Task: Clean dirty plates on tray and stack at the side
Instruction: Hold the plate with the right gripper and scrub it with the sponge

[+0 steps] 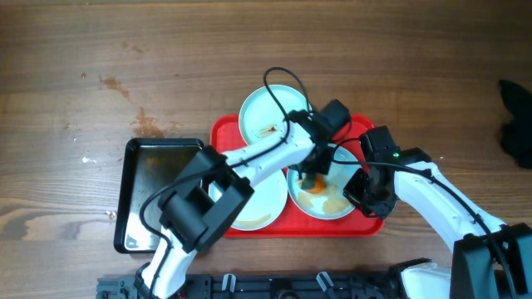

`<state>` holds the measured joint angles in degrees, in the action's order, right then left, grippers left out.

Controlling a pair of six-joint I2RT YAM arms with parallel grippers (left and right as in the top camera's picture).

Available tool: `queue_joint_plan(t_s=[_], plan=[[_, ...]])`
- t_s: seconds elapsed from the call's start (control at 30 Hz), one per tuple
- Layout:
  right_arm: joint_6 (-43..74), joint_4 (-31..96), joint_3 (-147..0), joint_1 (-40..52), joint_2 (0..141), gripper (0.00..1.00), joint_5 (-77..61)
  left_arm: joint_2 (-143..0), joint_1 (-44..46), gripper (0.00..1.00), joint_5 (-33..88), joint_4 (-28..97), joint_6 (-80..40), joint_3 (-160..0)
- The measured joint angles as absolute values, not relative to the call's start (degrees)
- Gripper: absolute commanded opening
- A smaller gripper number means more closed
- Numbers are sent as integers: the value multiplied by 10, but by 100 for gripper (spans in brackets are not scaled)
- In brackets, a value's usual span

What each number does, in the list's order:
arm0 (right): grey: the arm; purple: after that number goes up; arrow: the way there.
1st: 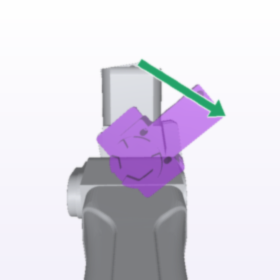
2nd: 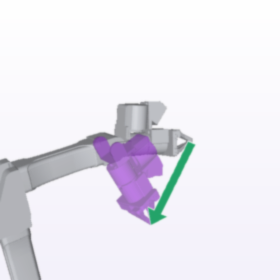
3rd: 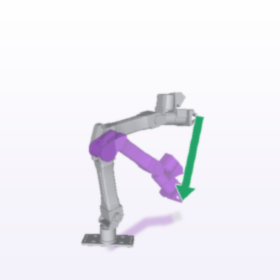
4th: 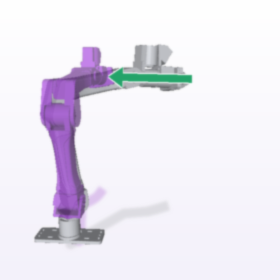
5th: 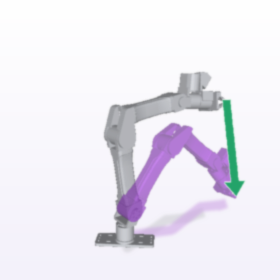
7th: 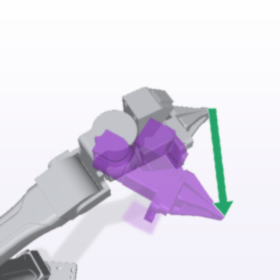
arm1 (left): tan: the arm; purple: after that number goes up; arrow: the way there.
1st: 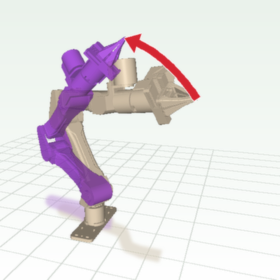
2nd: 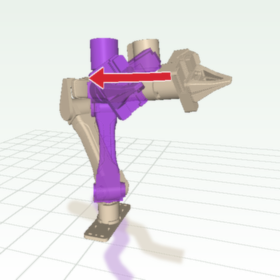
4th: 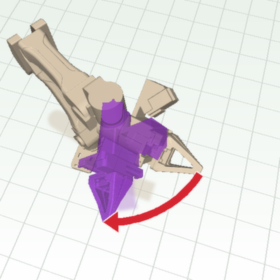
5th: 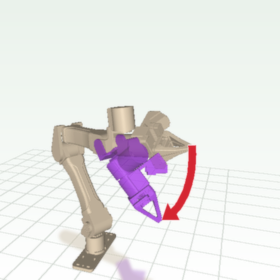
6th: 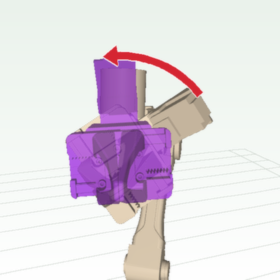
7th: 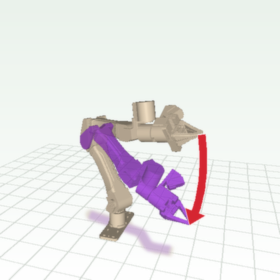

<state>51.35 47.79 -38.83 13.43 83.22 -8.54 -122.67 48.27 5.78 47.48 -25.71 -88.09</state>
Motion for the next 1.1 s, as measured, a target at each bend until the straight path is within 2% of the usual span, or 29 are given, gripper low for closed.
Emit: queue_joint_plan(t_s=[0.2, 0.53, 0.73, 1.1], plan=[[514, 466, -389, 138, 832, 4, -90, -1226, 446, 4, 51, 515, -257, -883], [514, 473, -389, 138, 832, 4, -89, -1224, 505, 4, -11, 513, -251, -884], [514, 474, -389, 138, 832, 4, -89, -1235, 520, 4, -3, 532, -251, -924], [514, 474, -389, 138, 832, 4, -88, -1237, 436, 4, 8, 515, -247, -964]])
